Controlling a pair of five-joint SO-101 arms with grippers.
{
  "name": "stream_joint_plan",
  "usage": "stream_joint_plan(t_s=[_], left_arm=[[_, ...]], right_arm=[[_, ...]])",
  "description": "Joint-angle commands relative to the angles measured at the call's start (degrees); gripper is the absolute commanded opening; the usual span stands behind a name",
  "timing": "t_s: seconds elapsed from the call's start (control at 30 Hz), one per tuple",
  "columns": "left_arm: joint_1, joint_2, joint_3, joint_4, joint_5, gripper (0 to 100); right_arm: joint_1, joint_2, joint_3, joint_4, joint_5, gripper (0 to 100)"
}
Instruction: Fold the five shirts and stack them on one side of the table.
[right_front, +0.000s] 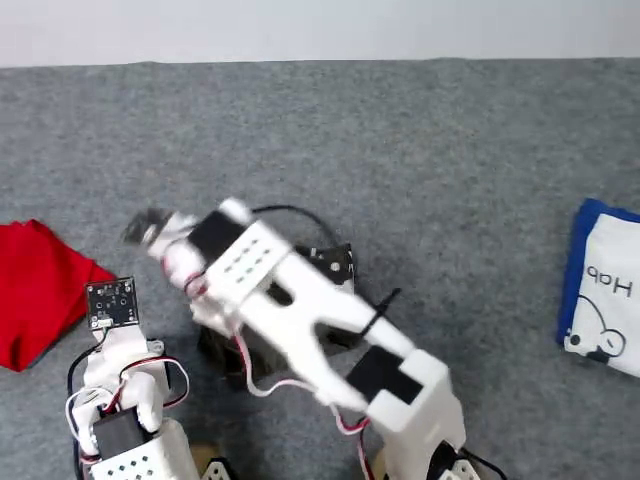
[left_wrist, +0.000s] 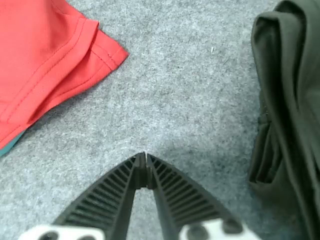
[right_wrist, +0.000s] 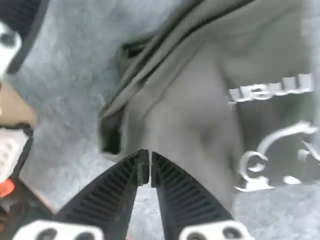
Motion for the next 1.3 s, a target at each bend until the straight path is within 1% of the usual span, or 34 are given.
stream_joint_plan(t_s=[0.0,0.2,0.37,0.53,0.67,0.83,1.03,1.27], left_arm=[[0.3,-0.5,-0.1,-0.2,-0.2,1],[0.3,-0.5,-0.1,-0.2,-0.2,1],[0.3,-0.5,-0.1,-0.2,-0.2,1],[0.3,-0.5,-0.1,-0.2,-0.2,1],[0.4,-0.5,-0.1,-0.4,-0.4,1],[5.1,-0.5,-0.1,-0.3,-0.4,1],[7.0,-0.5,-0.1,-0.2,-0.4,1],[7.2,-0.5,-0.1,-0.5,-0.4,1]], right_arm=[[6.9,-6.5,-3.2,2.4,-0.3,1.0],[18.6,-9.2,4.6,2.4,-0.2,1.0],[24.7,-11.7,9.6,2.3,-0.2,1.0],[25.5,-12.4,13.4,2.2,-0.5,1.0],[25.3,-12.4,16.7,-0.4,-0.4,1.0],[25.5,-12.4,20.0,-3.5,-0.3,1.0],[25.6,-12.8,20.8,-2.8,-0.3,1.0],[25.5,-12.6,20.8,-2.2,-0.3,1.0]])
